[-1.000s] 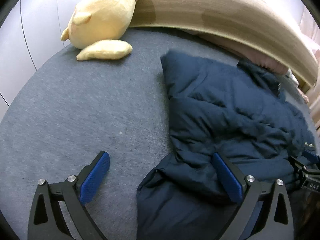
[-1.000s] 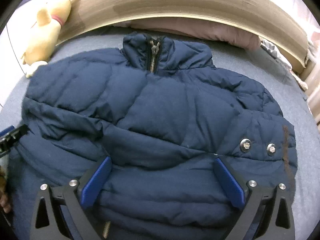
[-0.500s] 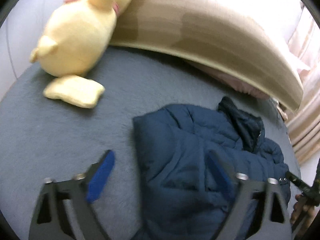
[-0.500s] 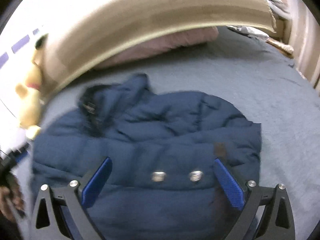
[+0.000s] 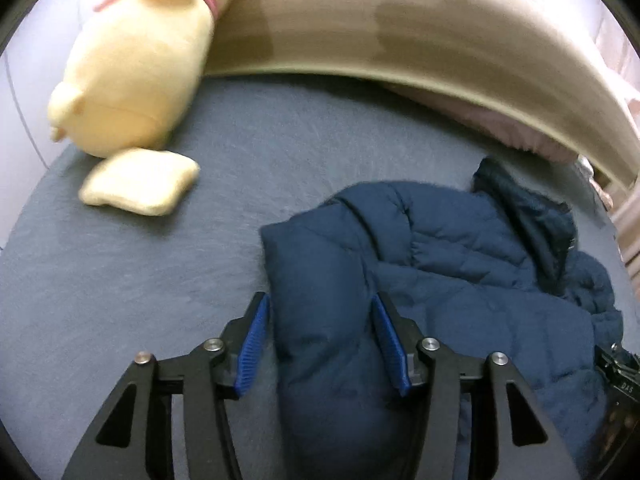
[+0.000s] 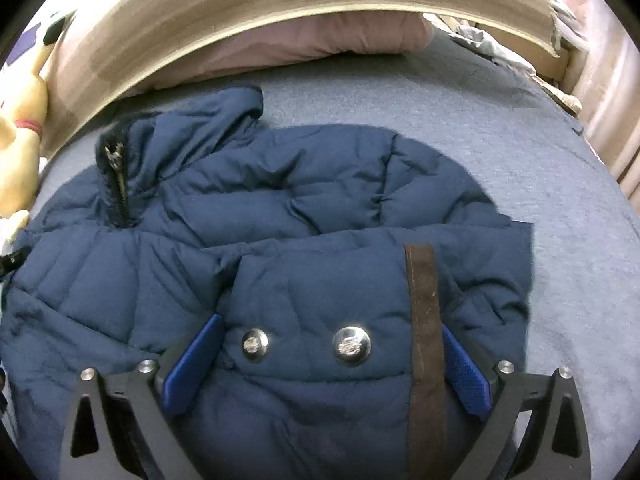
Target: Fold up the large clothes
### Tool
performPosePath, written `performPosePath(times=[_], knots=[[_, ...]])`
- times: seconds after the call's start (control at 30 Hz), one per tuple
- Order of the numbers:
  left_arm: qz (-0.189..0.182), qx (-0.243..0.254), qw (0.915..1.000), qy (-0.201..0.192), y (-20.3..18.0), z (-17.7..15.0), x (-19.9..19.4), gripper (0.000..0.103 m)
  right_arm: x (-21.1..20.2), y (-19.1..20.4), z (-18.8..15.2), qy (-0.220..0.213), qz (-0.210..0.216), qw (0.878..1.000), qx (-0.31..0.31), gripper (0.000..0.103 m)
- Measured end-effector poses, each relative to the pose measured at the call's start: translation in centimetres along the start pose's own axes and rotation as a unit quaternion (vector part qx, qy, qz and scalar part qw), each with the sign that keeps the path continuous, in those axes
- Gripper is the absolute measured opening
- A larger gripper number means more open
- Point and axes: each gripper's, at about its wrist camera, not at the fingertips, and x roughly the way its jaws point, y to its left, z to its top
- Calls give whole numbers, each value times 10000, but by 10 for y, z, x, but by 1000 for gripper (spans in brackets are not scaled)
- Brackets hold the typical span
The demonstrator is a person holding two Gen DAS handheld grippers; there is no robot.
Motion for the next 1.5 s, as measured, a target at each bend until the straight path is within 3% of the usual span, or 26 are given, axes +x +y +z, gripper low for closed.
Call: performPosePath(times=[0.13, 0.2, 0.3, 0.4, 0.53, 0.6, 0.67, 0.8, 0.87, 1.0, 1.1, 1.27, 1.5], knots=[[9, 383, 9966, -730, -5, -21, -56, 70, -60, -5, -10, -802, 137, 9967, 84, 103], [43, 645, 9932, -968, -15, -44, -78, 71, -83, 6, -21, -968, 282, 9948, -126, 103], [40, 880, 9920, -901, -29, -72, -79, 71, -88, 26, -39, -941, 252, 9938, -528, 103], [292, 1088, 9913, -676, -40, -91, -61, 71, -70, 36, -56, -701, 96, 9949, -722, 103], [445, 1076, 9929, -244, -38, -102, -39, 76, -31, 36, -72, -185, -60, 9963, -833, 103], [519, 1080, 9926, -214, -40, -99, -36, 78, -30, 35, -71, -183, -53, 9963, -834, 103], [508, 1040, 9930, -226, -40, -97, -43, 77, -39, 29, -68, -130, 88, 9976, -674, 103], [152, 1088, 9929, -455, -29, -100, -76, 78, -82, -11, -69, -487, 648, 9965, -180, 103], [65, 1026, 9929, -593, -20, -101, -90, 79, -97, -43, -70, -639, 836, 9943, 189, 103], [20, 658, 9955, -688, 11, -99, -98, 79, -95, -104, -67, -497, 953, 9891, 1003, 103], [-99, 171, 9986, -489, 36, -93, -84, 79, -75, -153, -66, -244, 1349, 9720, 1909, 103], [-535, -687, 9961, -134, 68, -94, -64, 79, -51, -172, -58, -77, 1863, 9538, 2358, 103], [-765, -749, 9942, -92, 63, -68, -41, 79, -27, -169, -34, 15, 1806, 9538, 2402, 103]])
